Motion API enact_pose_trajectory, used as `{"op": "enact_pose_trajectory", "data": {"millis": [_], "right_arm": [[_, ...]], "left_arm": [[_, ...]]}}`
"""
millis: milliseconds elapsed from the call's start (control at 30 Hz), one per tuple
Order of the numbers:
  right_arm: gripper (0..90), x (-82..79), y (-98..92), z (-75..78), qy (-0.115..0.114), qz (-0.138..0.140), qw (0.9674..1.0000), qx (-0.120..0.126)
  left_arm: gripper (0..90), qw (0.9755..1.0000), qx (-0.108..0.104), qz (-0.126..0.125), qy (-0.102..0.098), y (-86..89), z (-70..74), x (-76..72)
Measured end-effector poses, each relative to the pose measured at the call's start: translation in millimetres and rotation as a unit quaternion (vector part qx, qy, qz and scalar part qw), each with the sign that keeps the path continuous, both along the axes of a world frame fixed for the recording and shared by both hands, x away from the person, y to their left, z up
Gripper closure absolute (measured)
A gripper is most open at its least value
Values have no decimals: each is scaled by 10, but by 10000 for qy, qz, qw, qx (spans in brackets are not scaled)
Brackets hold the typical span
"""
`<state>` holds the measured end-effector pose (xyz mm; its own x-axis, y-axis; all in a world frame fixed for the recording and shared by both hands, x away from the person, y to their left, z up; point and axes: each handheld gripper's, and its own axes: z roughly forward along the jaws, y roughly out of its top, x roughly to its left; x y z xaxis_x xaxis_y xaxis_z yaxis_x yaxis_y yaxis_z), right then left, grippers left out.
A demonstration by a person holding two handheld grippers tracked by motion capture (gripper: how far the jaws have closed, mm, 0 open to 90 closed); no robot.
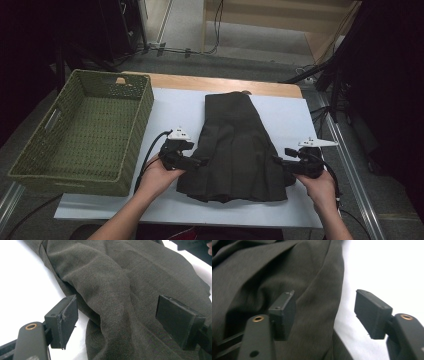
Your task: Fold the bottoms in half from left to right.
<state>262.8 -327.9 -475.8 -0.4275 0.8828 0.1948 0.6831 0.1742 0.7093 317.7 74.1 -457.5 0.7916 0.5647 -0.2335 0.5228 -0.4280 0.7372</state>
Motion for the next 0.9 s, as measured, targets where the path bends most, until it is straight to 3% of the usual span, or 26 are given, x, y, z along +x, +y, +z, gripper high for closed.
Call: {"op": "enact_pose_trajectory", "data": {"millis": [133, 267, 600, 667, 800, 833, 900], "right_arm": [[265, -100, -19, -53, 71, -19, 10000, -45], [344, -206, -47, -75, -18, -124, 9999, -60], [538, -395, -147, -110, 68, -353, 9993, -76], [575, -460, -200, -162, 181, -367, 9991, -98], [565, -510, -220, -245, 300, -342, 9988, -176], [502, -510, -203, -293, 235, -244, 9988, -367], [491, -503, -183, -324, 240, -191, 9985, -454]], "left_arm": [[190, 10000, -21, -2, -56, -4, -4, -1], [190, 10000, 5, -45, -73, -18, -9, -4], [190, 9999, 11, -108, -101, -55, -10, 13], [190, 9998, 22, -133, -109, -63, -11, 14], [189, 9997, 140, -179, -59, -66, -27, 6], [190, 9997, 152, -182, -63, -62, -38, -1], [189, 9997, 159, -174, -9, -56, -69, -13]]}}
